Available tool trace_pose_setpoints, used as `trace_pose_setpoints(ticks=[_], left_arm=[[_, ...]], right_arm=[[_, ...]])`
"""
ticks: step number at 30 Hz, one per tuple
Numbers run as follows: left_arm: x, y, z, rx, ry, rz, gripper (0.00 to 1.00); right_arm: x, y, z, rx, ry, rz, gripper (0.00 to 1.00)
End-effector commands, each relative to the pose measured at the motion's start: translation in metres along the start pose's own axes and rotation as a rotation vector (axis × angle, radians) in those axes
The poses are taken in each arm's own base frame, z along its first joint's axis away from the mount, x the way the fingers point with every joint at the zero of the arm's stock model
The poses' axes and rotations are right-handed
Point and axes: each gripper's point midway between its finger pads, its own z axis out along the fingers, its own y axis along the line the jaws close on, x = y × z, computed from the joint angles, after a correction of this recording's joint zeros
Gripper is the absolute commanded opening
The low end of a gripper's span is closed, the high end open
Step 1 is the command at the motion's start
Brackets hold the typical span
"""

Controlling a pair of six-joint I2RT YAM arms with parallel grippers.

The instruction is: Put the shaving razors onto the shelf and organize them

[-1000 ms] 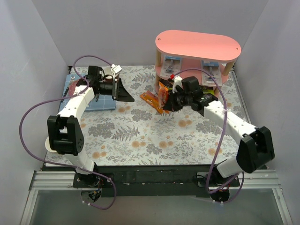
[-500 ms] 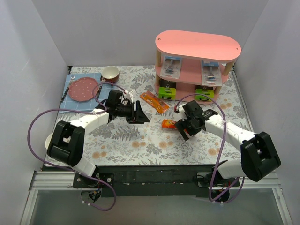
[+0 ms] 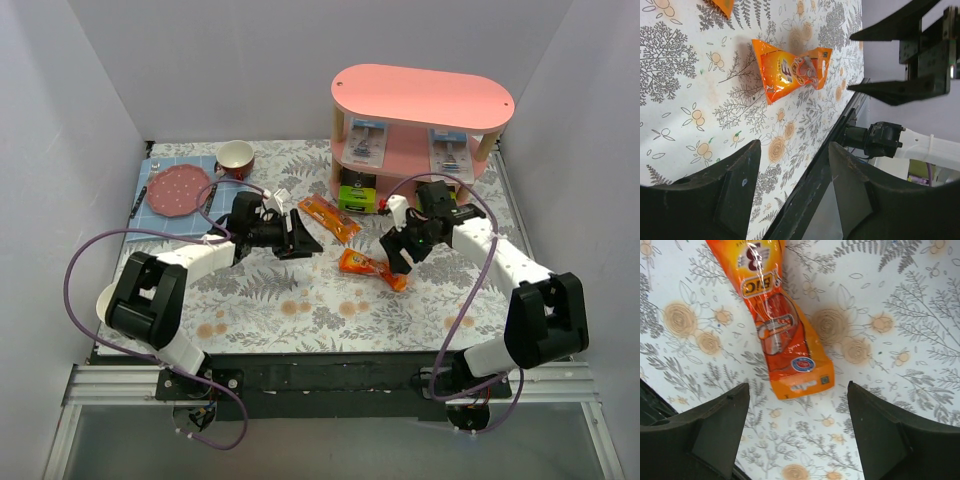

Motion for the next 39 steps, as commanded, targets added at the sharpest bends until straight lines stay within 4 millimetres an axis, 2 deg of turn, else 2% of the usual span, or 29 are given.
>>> trace_pose_setpoints(ticks=[1, 6, 12, 18, 21, 24, 25, 26, 27, 28, 31, 32, 33, 34, 35, 37, 38, 39], left_arm=[[-0.007, -0.018, -0.012, 0.027, -0.045, 0.121, 0.56], [-0.001, -0.019, -0.021, 0.021, -0.048, 0.172, 0.57], [-0.004, -0.012, -0.024, 0.002, -0.058, 0.186, 0.57], [-0.008, -0.011, -0.027, -0.007, -0.070, 0.202, 0.57], [-0.010, -0.010, -0.028, -0.011, -0.074, 0.217, 0.57], [-0.013, -0.009, -0.029, -0.017, -0.083, 0.229, 0.56], [-0.014, -0.008, -0.030, -0.020, -0.086, 0.229, 0.57], [-0.013, -0.007, -0.030, -0.021, -0.084, 0.228, 0.57], [-0.015, -0.006, -0.031, -0.024, -0.089, 0.226, 0.57], [-0.016, -0.006, -0.031, -0.024, -0.092, 0.229, 0.57], [-0.022, -0.005, -0.036, -0.035, -0.101, 0.243, 0.56], [-0.023, -0.004, -0.038, -0.043, -0.103, 0.252, 0.57], [-0.029, -0.001, -0.041, -0.052, -0.117, 0.251, 0.57], [-0.032, -0.001, -0.044, -0.053, -0.123, 0.254, 0.57], [-0.037, -0.001, -0.046, -0.057, -0.131, 0.259, 0.57], [-0.045, 0.003, -0.050, -0.071, -0.143, 0.288, 0.56], [-0.050, 0.002, -0.052, -0.078, -0.149, 0.301, 0.56], [-0.053, 0.004, -0.054, -0.085, -0.149, 0.327, 0.56]], right_arm=[[0.006, -0.012, 0.002, -0.140, -0.006, -0.079, 0.83], [0.008, -0.009, 0.014, -0.247, 0.016, -0.141, 0.83], [0.014, -0.018, 0.033, -0.240, 0.042, -0.124, 0.84], [0.027, -0.014, 0.051, -0.283, 0.061, -0.087, 0.76], [0.027, -0.011, 0.057, -0.305, 0.049, -0.062, 0.72], [0.027, -0.007, 0.058, -0.321, 0.053, -0.044, 0.53], [0.027, -0.007, 0.057, -0.322, 0.056, -0.035, 0.23], [0.027, -0.007, 0.057, -0.318, 0.060, -0.024, 0.06], [0.028, -0.008, 0.056, -0.307, 0.065, -0.013, 0.01], [0.028, -0.008, 0.054, -0.303, 0.071, 0.002, 0.01], [0.020, 0.004, 0.033, -0.343, 0.065, 0.008, 0.01], [0.011, 0.012, 0.023, -0.382, 0.032, -0.004, 0.01], [0.001, 0.018, 0.009, -0.399, -0.001, -0.023, 0.01], [0.003, 0.033, -0.006, -0.456, 0.019, 0.001, 0.01], [-0.024, 0.040, -0.024, -0.501, -0.068, -0.040, 0.01], [-0.048, 0.054, -0.056, -0.561, -0.161, -0.066, 0.01], [-0.070, 0.064, -0.079, -0.604, -0.239, -0.075, 0.01], [-0.084, 0.065, -0.095, -0.603, -0.288, -0.075, 0.01]])
